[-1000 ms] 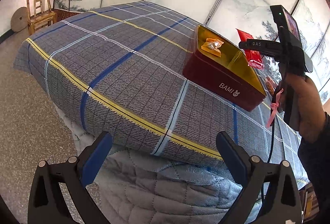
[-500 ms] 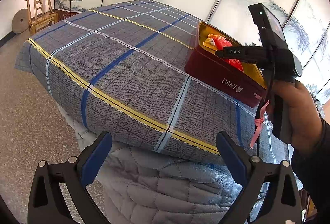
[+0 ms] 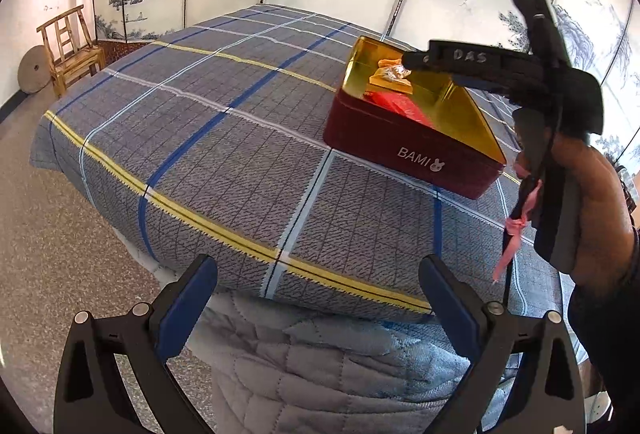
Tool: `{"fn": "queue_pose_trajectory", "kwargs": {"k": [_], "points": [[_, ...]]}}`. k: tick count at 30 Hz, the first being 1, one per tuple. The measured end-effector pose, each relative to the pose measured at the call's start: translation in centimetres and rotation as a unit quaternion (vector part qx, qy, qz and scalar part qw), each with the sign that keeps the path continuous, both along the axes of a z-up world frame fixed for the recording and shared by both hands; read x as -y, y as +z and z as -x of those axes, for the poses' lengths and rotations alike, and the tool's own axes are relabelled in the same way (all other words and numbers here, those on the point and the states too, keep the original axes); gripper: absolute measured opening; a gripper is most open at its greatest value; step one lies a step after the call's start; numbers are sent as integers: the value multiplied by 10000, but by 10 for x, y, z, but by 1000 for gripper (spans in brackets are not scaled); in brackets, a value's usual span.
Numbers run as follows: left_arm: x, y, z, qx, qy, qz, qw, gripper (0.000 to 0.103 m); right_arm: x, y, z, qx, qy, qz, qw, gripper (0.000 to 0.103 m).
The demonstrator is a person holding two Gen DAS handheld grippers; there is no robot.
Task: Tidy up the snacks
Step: 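Move the left gripper to the clear bag of dark cake and grasp it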
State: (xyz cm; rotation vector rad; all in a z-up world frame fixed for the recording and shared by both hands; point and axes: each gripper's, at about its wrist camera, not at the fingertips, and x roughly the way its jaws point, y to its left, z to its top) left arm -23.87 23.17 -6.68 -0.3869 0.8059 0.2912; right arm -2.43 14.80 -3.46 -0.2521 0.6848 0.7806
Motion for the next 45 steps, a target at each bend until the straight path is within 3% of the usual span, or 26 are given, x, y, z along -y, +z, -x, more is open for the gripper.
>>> {"fn": "queue_pose_trajectory", "kwargs": {"k": [4, 9, 14, 17, 20, 27, 29, 31, 33, 34, 35, 37, 39, 41, 45], "points": [[19, 16, -18, 124, -255, -175, 9994, 99, 71, 31, -5, 421, -412, -699, 9958, 96], [60, 38, -56, 343, -835, -394, 9951, 99, 200, 25, -47, 506, -1698, -735, 9814, 97], [116, 52, -111, 503, -1621, -591, 9837, 99, 355, -6, -93, 193, -3250, -551, 9439, 98], [154, 53, -148, 512, -1972, -650, 9769, 99, 436, -23, -104, -115, -3880, -882, 9173, 98], [196, 49, -188, 400, -2259, -694, 9709, 99, 488, -31, -101, -258, -4245, -1287, 8959, 98], [280, 18, -274, 58, -2109, -701, 9750, 97, 525, -45, -95, -491, -4313, -2061, 8770, 98], [293, 5, -294, -234, -2015, -587, 9774, 82, 529, -49, -95, -604, -4305, -2238, 8723, 98], [300, -7, -309, -412, -1996, -362, 9783, 79, 536, -53, -95, -715, -4291, -2464, 8661, 98], [306, -10, -313, -340, -1980, -404, 9788, 74, 540, -58, -95, -842, -4337, -2528, 8608, 98], [310, -9, -314, -285, -1986, -511, 9783, 68, 539, -58, -95, -835, -4312, -2541, 8617, 98], [314, -10, -315, -303, -2016, -578, 9773, 52, 536, -55, -94, -774, -4232, -2542, 8662, 98], [318, -15, -319, -414, -2050, -550, 9763, 44, 531, -51, -92, -666, -4095, -2515, 8744, 98], [320, -16, -319, -360, -2086, -628, 9753, 43, 531, -52, -92, -679, -4074, -2529, 8749, 98], [319, -15, -320, -312, -2119, -614, 9749, 33, 534, -54, -93, -735, -4116, -2586, 8708, 98], [313, -9, -316, -269, -2212, -549, 9733, 31, 534, -53, -92, -703, -4120, -2604, 8703, 98]]}}
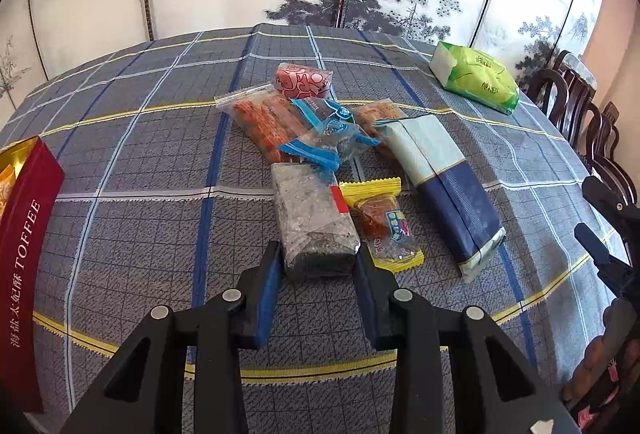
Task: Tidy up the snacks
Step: 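Move the left gripper to the clear bag of dark cake and grasp it, then carry the dark cake bag into the tin and open the left gripper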
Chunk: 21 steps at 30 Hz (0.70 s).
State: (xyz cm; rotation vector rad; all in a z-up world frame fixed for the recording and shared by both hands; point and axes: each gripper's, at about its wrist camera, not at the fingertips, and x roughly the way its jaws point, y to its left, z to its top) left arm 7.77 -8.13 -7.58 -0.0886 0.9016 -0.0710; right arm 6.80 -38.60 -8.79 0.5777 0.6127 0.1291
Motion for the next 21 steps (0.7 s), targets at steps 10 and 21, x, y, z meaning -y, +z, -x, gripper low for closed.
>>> {"fn": "queue_pose_trajectory", "kwargs": {"k": [10, 21], "points": [[-17, 52, 38, 588, -231, 28, 9980, 30, 0, -3, -1, -77, -14, 18, 10000, 98], [-38, 100, 68, 1086, -304, -88, 9936, 30, 0, -5, -3, -134, -45, 30, 9999, 98]]}}
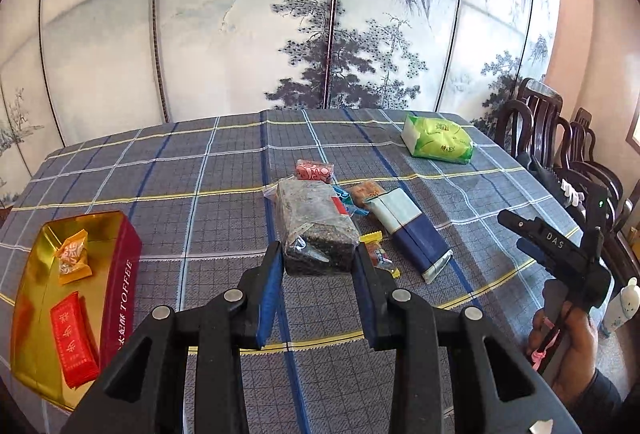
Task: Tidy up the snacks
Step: 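Carry the dark cake bag into the tin and open the left gripper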
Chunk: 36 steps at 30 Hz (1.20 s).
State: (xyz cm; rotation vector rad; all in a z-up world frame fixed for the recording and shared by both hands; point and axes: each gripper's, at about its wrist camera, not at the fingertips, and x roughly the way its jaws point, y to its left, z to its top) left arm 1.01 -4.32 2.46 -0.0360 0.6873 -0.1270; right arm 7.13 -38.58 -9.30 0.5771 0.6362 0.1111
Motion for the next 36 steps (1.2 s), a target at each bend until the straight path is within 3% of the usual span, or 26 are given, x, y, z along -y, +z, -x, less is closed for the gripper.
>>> {"fn": "queue_pose_trajectory", "kwargs": {"k": [4, 9, 16, 27, 36], "points": [[-7, 24, 9, 230, 49, -75, 9997, 30, 1, -1, -1, -25, -15, -1, 10000, 98], [-19, 52, 23, 586, 110, -484, 9970, 30, 1, -2, -1, -68, -16, 7, 10000, 98], [-71, 63, 39, 732, 562, -764, 9928, 30, 0, -4, -1, -91, 1, 5, 10000, 98], [-190, 37, 64, 267, 1642, -760, 9831, 30, -3, -6, -4, -209, -7, 47, 9998, 99], [-238, 0, 63, -245, 2020, -526, 9777, 30, -4, -6, -6, -289, -21, 75, 9996, 99]]}}
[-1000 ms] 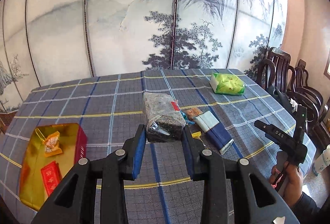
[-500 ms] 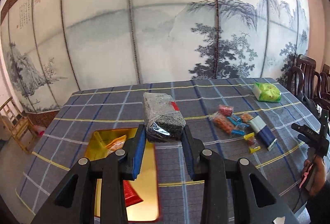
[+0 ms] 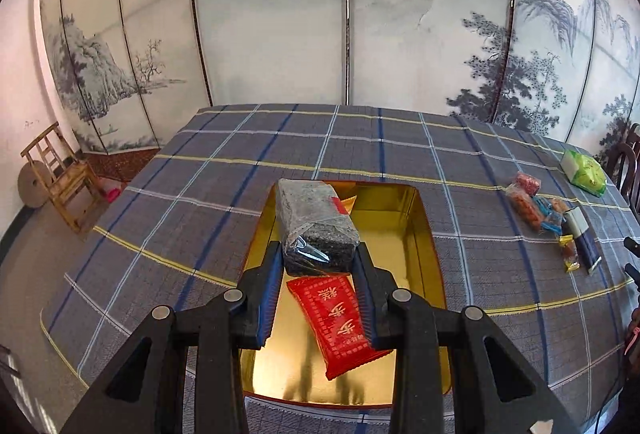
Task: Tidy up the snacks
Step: 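Carry the dark cake bag into the tin and open the left gripper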
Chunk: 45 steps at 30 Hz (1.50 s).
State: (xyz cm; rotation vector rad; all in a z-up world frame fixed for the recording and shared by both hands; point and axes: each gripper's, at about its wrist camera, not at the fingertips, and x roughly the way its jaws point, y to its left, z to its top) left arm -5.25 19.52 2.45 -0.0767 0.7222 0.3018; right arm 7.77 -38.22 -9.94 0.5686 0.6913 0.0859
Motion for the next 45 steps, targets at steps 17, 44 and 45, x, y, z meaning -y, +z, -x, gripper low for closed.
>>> {"fn": "queue_pose_trajectory", "kwargs": {"k": [17, 44, 45], "points": [[-21, -61, 6, -711, 211, 177, 9971, 30, 0, 0, -1, -1, 1, -1, 10000, 99], [-26, -81, 1, -1031, 323, 284, 9937, 31, 0, 1, -1, -3, 5, 1, 10000, 99], [-26, -81, 1, -1022, 313, 270, 9939, 31, 0, 0, -1, -5, 5, 3, 10000, 99]]}}
